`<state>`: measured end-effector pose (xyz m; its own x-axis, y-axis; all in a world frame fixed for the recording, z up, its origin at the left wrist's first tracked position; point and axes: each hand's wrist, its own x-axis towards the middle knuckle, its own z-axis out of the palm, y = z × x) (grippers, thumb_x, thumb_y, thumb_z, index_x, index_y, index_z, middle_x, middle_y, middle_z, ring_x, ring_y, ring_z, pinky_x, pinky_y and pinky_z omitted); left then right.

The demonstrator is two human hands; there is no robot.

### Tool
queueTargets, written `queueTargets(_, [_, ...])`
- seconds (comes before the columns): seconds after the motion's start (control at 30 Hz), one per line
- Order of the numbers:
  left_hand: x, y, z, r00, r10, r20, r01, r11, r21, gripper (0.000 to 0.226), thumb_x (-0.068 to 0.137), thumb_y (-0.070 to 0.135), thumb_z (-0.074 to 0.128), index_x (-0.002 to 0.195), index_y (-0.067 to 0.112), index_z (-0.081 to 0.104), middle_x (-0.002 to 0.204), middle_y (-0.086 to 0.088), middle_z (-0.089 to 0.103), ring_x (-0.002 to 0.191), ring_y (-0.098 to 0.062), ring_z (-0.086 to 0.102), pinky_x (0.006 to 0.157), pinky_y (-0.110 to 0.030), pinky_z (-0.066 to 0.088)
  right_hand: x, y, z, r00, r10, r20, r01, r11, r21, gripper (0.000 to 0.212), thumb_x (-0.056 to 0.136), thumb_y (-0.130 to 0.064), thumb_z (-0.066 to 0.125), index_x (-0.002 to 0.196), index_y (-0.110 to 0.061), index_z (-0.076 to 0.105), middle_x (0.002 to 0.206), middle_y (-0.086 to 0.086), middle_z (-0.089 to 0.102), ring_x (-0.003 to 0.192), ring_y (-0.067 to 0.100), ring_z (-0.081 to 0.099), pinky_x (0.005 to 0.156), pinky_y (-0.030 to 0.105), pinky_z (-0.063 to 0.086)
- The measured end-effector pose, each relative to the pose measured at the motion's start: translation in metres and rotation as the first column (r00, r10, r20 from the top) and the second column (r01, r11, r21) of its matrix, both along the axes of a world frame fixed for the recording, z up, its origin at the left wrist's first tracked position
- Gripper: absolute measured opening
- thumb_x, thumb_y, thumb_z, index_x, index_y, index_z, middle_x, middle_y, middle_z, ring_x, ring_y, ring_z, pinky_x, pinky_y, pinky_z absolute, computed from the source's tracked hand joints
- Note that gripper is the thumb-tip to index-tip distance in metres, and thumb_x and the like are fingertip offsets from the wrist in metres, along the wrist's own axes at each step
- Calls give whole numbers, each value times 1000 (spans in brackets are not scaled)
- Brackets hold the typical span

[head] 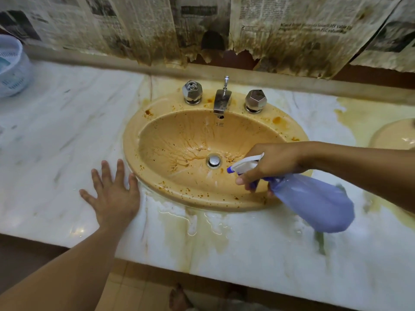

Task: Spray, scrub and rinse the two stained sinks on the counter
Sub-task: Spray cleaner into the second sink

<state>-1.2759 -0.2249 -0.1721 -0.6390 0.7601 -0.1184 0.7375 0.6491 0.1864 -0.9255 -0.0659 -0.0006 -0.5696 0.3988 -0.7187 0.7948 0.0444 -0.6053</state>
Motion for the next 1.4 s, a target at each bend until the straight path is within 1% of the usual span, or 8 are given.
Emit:
queueTargets(0.2, [-1,0,-1,1000,-4,-8,4,1000,21,64,104,61,13,164,39,9,173,2,1,159,-25,-6,119,-70,-3,9,-4,-9,985,-163,52,154,977,146,32,91,-34,74,80,-4,67,67,14,71,53,22,63,57,34,56])
queueTargets(0.43, [1,0,0,1000,-1,-3,1,1000,22,64,104,62,13,164,39,9,173,2,1,159,-24,-6,119,-69,-4,64,18,13,990,-8,137,1,999,54,34,91,-32,77,94,2,74,88,16,76,69,25,67,65,41,63])
queueTargets(0.53, [1,0,1,1000,-2,-8,2,1000,21,63,104,61,14,164,38,11,173,1,2,159,-25,-5,119,-70,-3,83,27,19,989,-18,147,-1,992,124,34,94,-30,72,83,2,73,79,16,75,59,22,66,55,31,57])
queueTargets(0.67, [0,-1,0,1000,-5,-13,5,1000,26,63,105,60,15,163,38,12,173,1,3,159,-26,-4,119,-70,-3,99,36,17,987,-44,152,23,990,141,38,92,-30,74,71,1,67,69,25,68,56,32,62,60,37,55])
queueTargets(0.87, [0,-1,-2,1000,-4,-13,4,1000,27,65,104,62,15,163,37,13,173,0,4,159,-26,-3,119,-71,-2,85,35,23,995,61,73,-62,998,18,28,91,-33,76,96,-5,77,92,13,77,80,27,71,68,39,62])
queueTargets(1.1, [1,0,-1,1000,-8,-24,9,999,38,65,103,62,15,163,36,16,173,-1,6,159,-26,-1,118,-71,-1,34,34,2,999,-14,51,17,999,-45,34,92,-33,76,75,-6,64,70,20,64,60,30,58,63,37,54])
queueTargets(1.3, [2,0,0,1000,-2,-18,3,999,46,61,106,59,20,163,37,16,173,0,7,159,-26,-1,119,-70,-1,5,32,6,999,5,-47,-8,997,-74,31,92,-30,76,103,-1,71,95,18,76,88,30,74,69,40,62])
queueTargets(1.4, [2,0,-1,1000,-5,-22,6,999,48,61,106,59,20,163,36,17,172,-1,8,159,-27,0,118,-71,-1,1,23,-4,997,-74,4,73,995,64,30,94,-30,72,93,0,68,74,15,72,61,27,65,62,37,58])
